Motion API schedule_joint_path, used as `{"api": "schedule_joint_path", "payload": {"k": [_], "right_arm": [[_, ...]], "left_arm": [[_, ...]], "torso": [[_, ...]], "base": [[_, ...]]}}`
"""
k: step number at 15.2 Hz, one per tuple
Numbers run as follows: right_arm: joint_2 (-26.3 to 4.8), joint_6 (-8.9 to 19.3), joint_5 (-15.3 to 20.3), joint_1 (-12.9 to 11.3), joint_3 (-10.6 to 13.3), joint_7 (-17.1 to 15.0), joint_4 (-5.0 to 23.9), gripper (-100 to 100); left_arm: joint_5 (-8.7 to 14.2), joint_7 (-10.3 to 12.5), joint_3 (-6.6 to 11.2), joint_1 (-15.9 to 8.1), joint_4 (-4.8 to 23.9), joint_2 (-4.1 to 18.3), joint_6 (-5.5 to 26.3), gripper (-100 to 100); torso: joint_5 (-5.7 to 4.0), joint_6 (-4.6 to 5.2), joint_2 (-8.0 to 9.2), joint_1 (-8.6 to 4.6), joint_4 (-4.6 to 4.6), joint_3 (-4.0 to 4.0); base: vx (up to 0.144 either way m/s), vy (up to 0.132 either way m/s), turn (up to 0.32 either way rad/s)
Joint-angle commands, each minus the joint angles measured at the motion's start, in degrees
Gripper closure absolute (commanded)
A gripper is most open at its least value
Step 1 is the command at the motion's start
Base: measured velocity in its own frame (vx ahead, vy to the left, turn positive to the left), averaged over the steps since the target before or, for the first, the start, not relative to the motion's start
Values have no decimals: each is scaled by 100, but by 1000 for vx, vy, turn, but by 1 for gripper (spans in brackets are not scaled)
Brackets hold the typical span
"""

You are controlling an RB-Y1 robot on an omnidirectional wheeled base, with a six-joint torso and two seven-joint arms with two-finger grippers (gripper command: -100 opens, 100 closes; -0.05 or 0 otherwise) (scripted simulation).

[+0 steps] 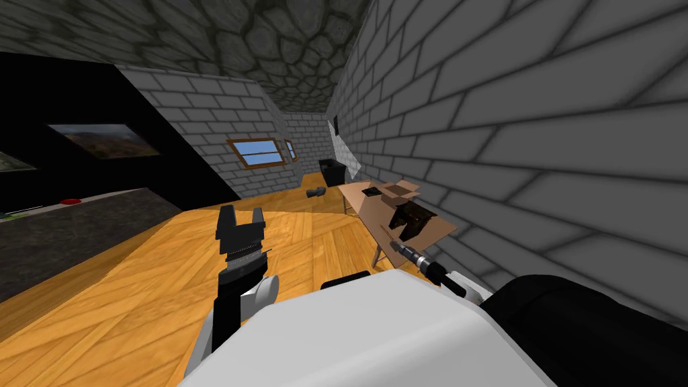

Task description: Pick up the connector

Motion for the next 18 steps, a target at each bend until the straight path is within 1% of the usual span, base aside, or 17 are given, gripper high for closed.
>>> {"api": "schedule_joint_path", "payload": {"k": [1, 2, 3, 4, 5, 6, 7, 9, 10, 12, 13, 14, 15, 16, 17, 18], "right_arm": [[-106, 60, 54, 69, 40, 84, 227, -100], [-248, 84, 106, 124, 91, 148, 400, -100], [-248, 84, 106, 124, 91, 148, 479, -100], [-248, 84, 106, 124, 91, 148, 479, -100], [-382, 109, 156, 178, 144, 211, 680, -100], [-382, 109, 156, 178, 144, 211, 728, -100], [-507, 132, 206, 232, 199, 274, 924, -100], [-507, 132, 206, 232, 199, 274, 972, -100], [-622, 155, 254, 286, 257, 334, 1114, -100], [-622, 155, 254, 286, 257, 334, 1211, -100], [-729, 178, 302, 339, 317, 393, 1372, -100], [-729, 178, 302, 339, 317, 393, 1444, -100], [-825, 199, 348, 392, 380, 450, 1601, -100], [-825, 199, 348, 392, 380, 450, 1670, -100], [-911, 219, 392, 443, 444, 505, 1888, -100], [-987, 238, 434, 494, 511, 557, 2035, -100]], "left_arm": [[0, 0, 0, 0, 0, 0, 0, 0], [0, 0, 0, 0, 0, 0, 0, 0], [0, 0, 0, 0, 0, 0, 0, 0], [0, 0, 0, 0, 0, 0, 0, 0], [0, 0, 1, 0, 0, 0, 0, 0], [0, 0, 0, -1, 0, 0, 0, 0], [0, 0, 1, -1, 0, 0, 0, 0], [0, 0, 1, -1, 0, 0, 0, 0], [0, 0, 1, 0, 0, 1, 0, 0], [0, 0, 1, -1, 0, 0, 0, 0], [0, 0, 1, 0, 0, 0, 0, 0], [0, 0, 0, -1, 0, 0, 0, 0], [0, 0, 0, -1, 0, 0, 0, 0], [0, 0, 0, -1, 0, 0, 0, 0], [0, 0, 1, 0, 0, 0, 0, 0], [0, 0, 0, 0, 0, 0, 0, 0]], "torso": [[0, 0, 0, 0, 0, 0], [-1, 1, 3, -3, 0, 1], [0, 1, 8, -2, 1, 4], [-1, 3, 15, -6, 2, 7], [-3, 4, 28, -15, 4, 14], [-4, 0, 30, -17, 6, 17], [-3, 2, 32, -20, 6, 17], [-5, 3, 31, -22, 6, 17], [-5, 5, 38, -22, 7, 20], [-5, 2, 33, -21, 7, 18], [-5, 4, 37, -21, 7, 20], [-4, 2, 36, -18, 8, 20], [-4, 3, 37, -17, 7, 20], [-4, 3, 31, -14, 7, 17], [-3, 3, 26, -12, 5, 14], [-2, 1, 21, -12, 4, 12]], "base": [[168, 82, 177], [148, 97, 213], [136, 73, 141], [90, 33, 24], [101, 48, 144], [109, 42, 150], [120, 27, 168], [102, 34, 98], [103, 37, 114], [110, 35, 96], [102, 47, 130], [105, 45, 146], [135, 55, 163], [149, 57, 127], [154, 51, 167], [208, 47, 263]]}}
